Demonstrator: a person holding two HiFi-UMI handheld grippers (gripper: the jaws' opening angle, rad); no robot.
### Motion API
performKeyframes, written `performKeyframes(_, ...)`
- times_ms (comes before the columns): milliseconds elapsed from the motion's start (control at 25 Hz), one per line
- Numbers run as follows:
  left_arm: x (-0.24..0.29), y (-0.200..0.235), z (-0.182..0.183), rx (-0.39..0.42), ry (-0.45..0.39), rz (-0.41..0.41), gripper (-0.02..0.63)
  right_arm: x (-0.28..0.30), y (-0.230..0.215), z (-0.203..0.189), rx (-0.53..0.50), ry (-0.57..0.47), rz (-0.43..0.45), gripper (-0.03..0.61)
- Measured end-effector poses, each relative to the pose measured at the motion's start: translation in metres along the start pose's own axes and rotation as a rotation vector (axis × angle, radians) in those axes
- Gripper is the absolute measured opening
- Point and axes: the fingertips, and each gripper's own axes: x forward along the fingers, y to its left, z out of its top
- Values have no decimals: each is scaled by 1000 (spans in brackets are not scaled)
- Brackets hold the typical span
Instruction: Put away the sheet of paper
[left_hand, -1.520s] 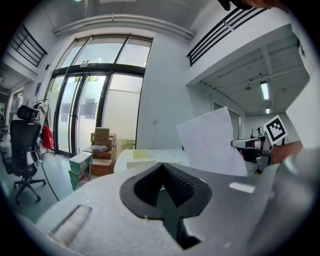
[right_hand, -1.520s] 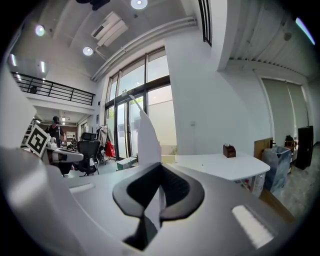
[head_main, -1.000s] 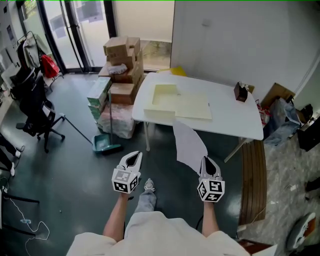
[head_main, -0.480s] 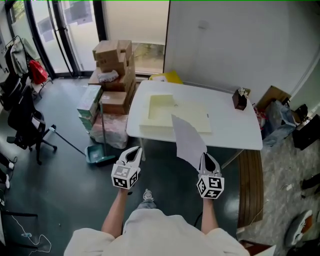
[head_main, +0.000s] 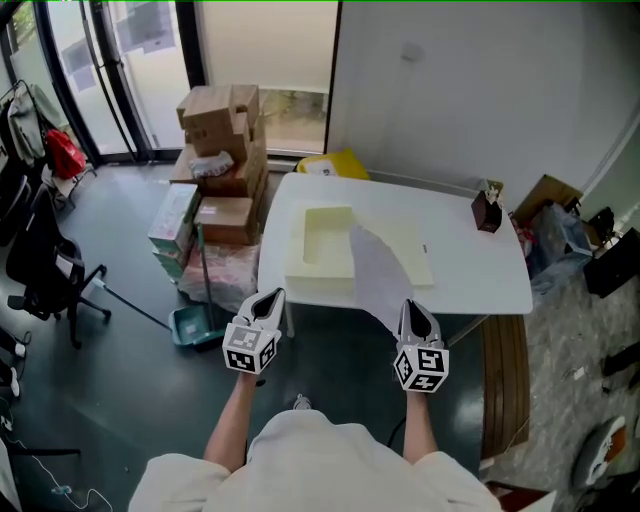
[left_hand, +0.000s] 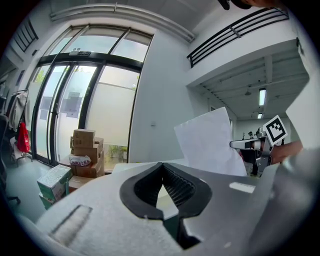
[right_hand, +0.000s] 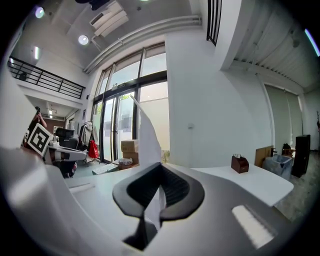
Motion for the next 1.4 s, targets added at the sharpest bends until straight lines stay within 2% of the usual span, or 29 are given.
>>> performKeyframes(320, 28, 32, 4, -1, -5, -26, 2, 37, 9, 7, -7, -8, -22, 2)
performKeyframes(800, 52, 33, -11, -21, 28, -48, 2, 56, 2, 1, 2, 7, -27, 2)
performKeyframes(1120, 90, 42, -11, -20, 44, -17, 2, 99, -16, 1, 10, 7, 15, 2)
performKeyframes(1400, 148, 60, 12, 0, 39, 26, 2, 163, -35, 18, 15, -11, 90, 2)
